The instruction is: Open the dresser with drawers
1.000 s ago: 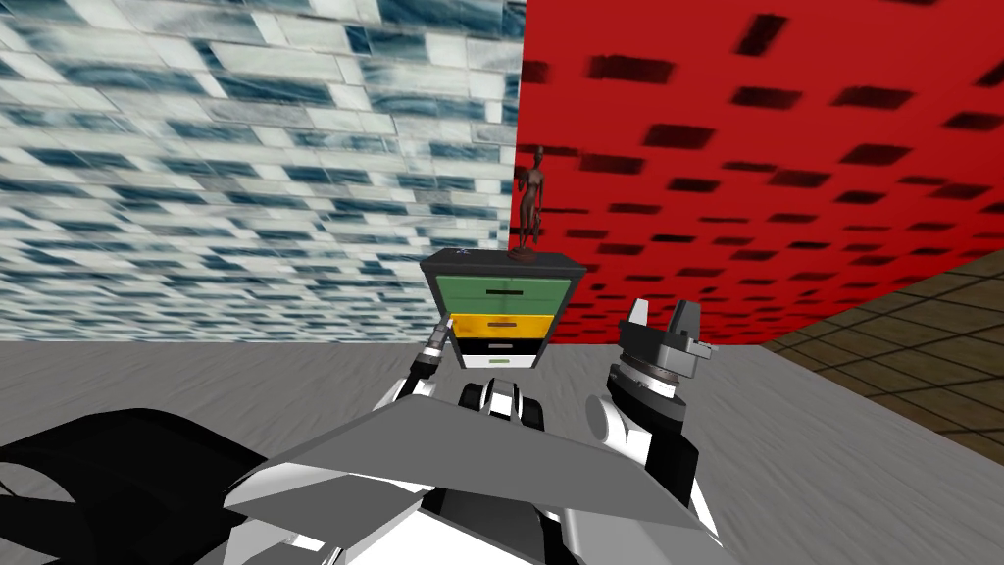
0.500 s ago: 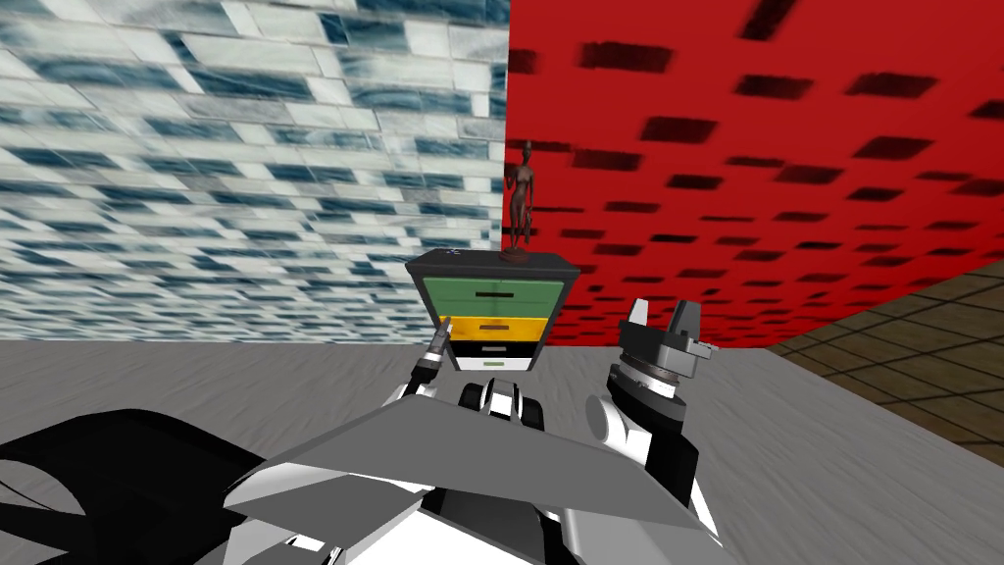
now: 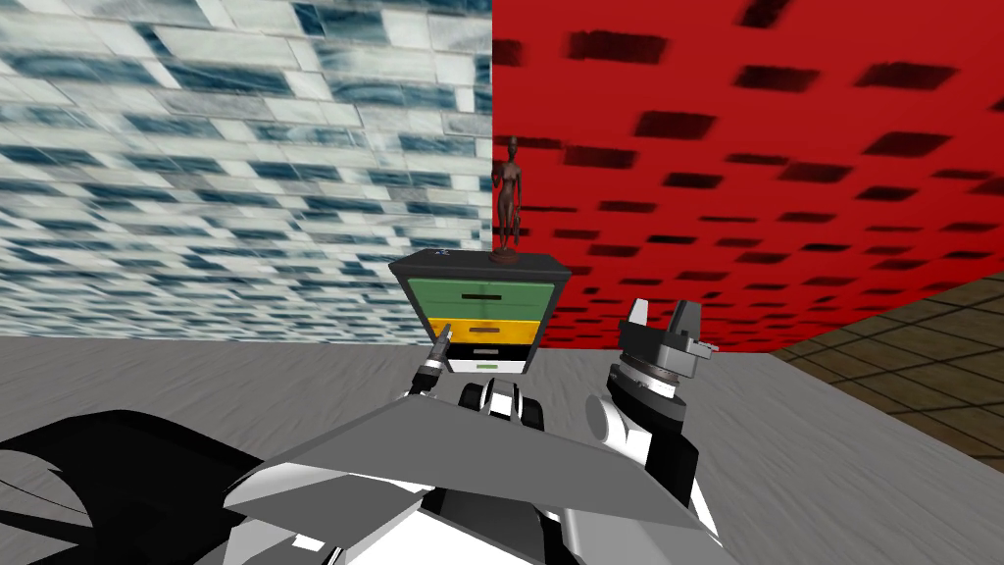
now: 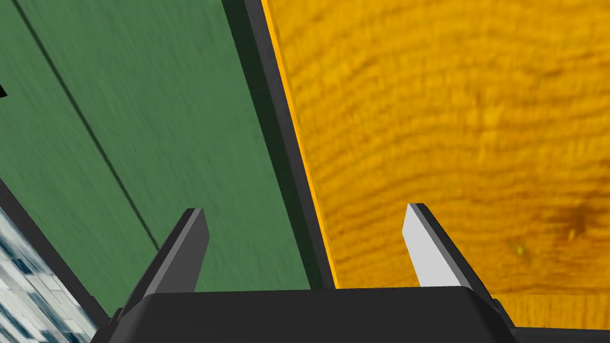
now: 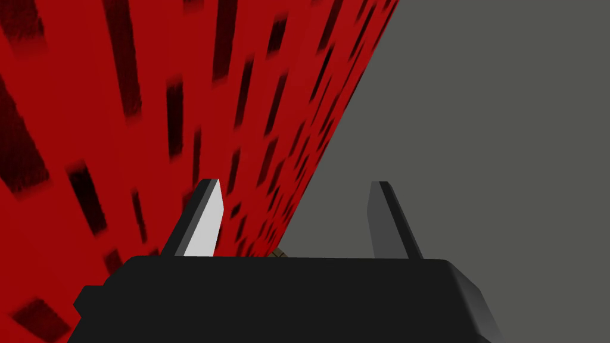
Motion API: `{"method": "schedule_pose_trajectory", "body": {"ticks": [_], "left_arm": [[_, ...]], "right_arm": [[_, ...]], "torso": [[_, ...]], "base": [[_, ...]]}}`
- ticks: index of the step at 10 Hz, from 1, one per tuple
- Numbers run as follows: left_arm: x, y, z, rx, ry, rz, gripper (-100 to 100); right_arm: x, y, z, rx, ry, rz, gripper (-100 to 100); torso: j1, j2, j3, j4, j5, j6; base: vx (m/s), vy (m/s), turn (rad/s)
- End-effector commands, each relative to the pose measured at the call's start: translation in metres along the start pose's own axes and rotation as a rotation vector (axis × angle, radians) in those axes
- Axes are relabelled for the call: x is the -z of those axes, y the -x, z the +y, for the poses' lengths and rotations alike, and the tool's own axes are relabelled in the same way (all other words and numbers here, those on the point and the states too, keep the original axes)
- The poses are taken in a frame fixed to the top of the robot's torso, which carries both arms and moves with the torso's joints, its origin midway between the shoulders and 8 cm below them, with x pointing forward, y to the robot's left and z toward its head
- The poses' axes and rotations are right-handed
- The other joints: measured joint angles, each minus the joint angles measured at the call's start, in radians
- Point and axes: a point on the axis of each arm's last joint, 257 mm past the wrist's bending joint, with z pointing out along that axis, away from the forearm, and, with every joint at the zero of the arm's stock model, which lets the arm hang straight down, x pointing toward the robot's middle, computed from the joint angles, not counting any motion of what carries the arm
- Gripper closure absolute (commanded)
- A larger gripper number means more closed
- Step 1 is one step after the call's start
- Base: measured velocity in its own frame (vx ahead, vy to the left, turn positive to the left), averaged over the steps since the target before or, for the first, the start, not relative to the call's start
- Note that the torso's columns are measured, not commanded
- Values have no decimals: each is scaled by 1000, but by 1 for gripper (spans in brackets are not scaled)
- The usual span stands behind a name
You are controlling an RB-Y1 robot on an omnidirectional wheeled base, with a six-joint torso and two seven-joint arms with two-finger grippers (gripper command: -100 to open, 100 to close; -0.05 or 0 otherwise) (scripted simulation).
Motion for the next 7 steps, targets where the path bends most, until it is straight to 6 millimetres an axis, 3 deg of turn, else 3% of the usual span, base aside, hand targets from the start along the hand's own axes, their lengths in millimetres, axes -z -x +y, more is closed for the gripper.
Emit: {"method": "schedule_pose_trajectory", "body": {"ticks": [1,7], "left_arm": [[11,0,17,8,28,-7,-100],[31,-3,48,17,89,-13,-100]], "right_arm": [[0,0,0,0,0,0,0],[0,0,0,0,0,0,0]], "torso": [[-1,-1,0,0,0,0],[1,0,0,0,0,0]], "base": [[97,-130,24],[39,-73,11]]}}
